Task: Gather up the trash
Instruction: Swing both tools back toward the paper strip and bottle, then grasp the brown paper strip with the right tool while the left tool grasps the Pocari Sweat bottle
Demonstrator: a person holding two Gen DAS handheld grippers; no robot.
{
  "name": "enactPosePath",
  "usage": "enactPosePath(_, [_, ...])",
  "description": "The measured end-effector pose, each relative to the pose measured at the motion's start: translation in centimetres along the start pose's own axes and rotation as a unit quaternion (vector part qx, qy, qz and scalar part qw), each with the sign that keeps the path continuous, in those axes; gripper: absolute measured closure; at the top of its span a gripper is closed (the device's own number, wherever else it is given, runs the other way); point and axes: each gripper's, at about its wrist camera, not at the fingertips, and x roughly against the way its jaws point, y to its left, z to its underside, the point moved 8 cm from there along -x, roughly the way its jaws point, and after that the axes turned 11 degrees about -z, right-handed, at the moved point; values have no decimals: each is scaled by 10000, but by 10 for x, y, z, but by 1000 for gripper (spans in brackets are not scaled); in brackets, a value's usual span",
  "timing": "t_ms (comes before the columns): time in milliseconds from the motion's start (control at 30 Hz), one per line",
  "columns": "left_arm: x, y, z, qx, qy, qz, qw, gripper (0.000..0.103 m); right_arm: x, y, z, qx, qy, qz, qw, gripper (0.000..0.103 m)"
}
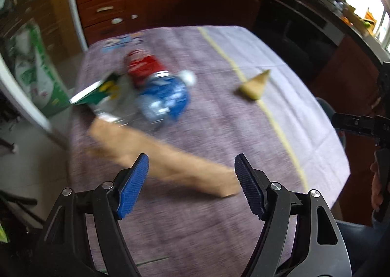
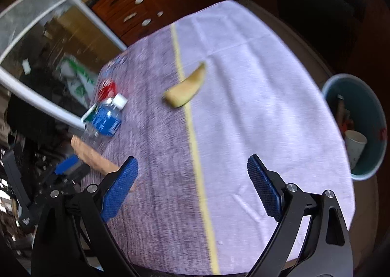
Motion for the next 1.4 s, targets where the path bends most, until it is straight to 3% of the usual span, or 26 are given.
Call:
enactPosePath(200, [-4,47,14,246,56,-81,9996,29,-52,61,13,643,641,-346,9953,16])
enactPosePath(267, [-7,56,17,290,66,-36,9996,29,-74,86,21,893,944,-585,9898,16])
enactPosePath(467, [-14,84,23,323,84,65,9994,29,-129,138,41,1746,1542,-622,9705,16])
enactPosePath(900, [-30,104,22,437,247,358,9981,29,-178,164,47,2351,1678,-306,9569,16])
enactPosePath(967, [-30,104,23,423,239,351,9982,29,-179,164,50,2437,1659,-288,9551,24])
enactPosePath(1000, [-31,104,22,408,236,353,9983,29,-179,164,51,2455,1678,-302,9543,42])
enactPosePath(1033, [-31,103,21,385,232,352,9984,29,-178,163,54,2445,1728,-324,9536,71])
enactPosePath(1067, [-31,102,19,370,225,355,9984,29,-176,161,56,2416,1766,-348,9535,81])
enactPosePath(1233, [-31,93,4,250,115,436,9987,27,-154,148,57,2216,1744,-466,9583,92])
enactPosePath(1400, [-38,69,-19,-138,27,556,9984,26,-120,128,46,1870,1453,-459,9705,93])
